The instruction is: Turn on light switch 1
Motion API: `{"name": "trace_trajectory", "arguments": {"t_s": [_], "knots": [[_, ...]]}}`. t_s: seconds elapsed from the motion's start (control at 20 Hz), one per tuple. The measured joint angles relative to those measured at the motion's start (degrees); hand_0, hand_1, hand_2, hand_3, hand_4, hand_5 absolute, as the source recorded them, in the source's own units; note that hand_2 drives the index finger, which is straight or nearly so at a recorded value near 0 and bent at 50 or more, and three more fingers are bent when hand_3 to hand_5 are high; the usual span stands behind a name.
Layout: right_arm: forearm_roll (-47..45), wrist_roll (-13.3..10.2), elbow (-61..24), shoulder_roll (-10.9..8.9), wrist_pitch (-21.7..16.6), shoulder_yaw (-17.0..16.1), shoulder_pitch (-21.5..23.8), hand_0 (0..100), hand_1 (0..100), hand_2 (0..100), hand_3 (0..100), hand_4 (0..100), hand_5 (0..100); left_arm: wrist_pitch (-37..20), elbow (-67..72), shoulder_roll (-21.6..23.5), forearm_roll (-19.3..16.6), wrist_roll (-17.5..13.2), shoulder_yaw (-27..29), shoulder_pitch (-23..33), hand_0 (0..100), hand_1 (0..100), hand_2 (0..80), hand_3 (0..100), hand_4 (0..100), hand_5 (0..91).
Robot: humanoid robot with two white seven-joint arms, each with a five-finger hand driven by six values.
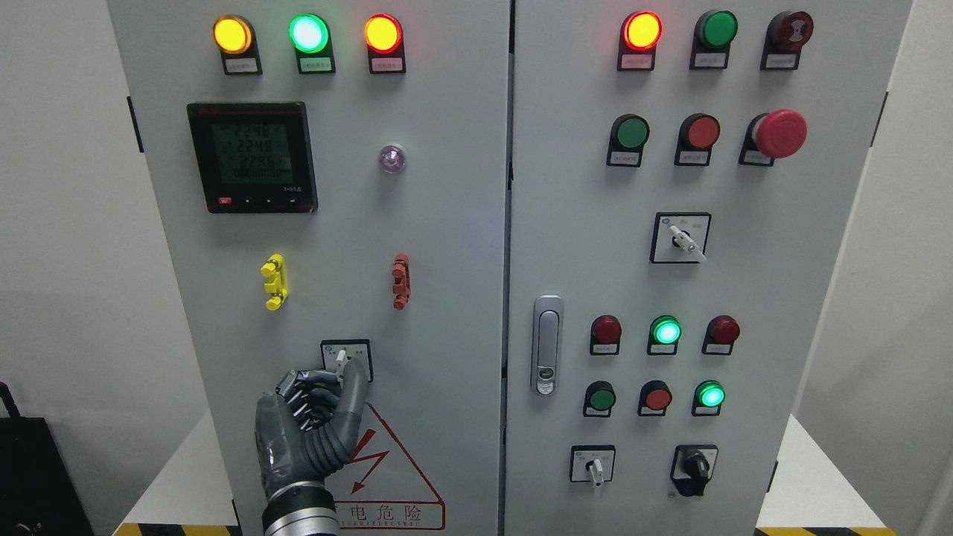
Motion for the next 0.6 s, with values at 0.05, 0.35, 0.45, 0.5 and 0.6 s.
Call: {"name": "trace_trajectory", "arguments": {"t_s": [0.05,0.35,0.45,0.5,0.6], "knots": [[0.0,0.0,0.0,0.0,0.0,0.0,0.0,0,0,0,0,0,0,0.0,0.0,0.0,0.0,0.0,-0.01,0.0,30,61,59.0,86,89,78.3],[0.0,0.0,0.0,0.0,0.0,0.01,0.0,0,0,0,0,0,0,0.0,0.02,0.0,0.0,0.0,-0.05,0.05,36,58,59.6,87,89,78.5],[0.0,0.0,0.0,0.0,0.0,0.01,0.0,0,0,0,0,0,0,0.0,0.02,0.0,0.0,0.0,-0.06,0.06,39,57,59.7,87,89,78.6],[0.0,0.0,0.0,-0.01,0.0,0.01,0.0,0,0,0,0,0,0,0.0,0.02,0.0,0.0,0.0,-0.07,0.06,41,57,59.7,87,89,78.6],[0.0,0.0,0.0,-0.01,0.0,0.01,0.0,0,0,0,0,0,0,0.0,0.02,0.0,0.0,0.0,-0.08,0.07,42,56,59.7,87,89,78.7]]}}
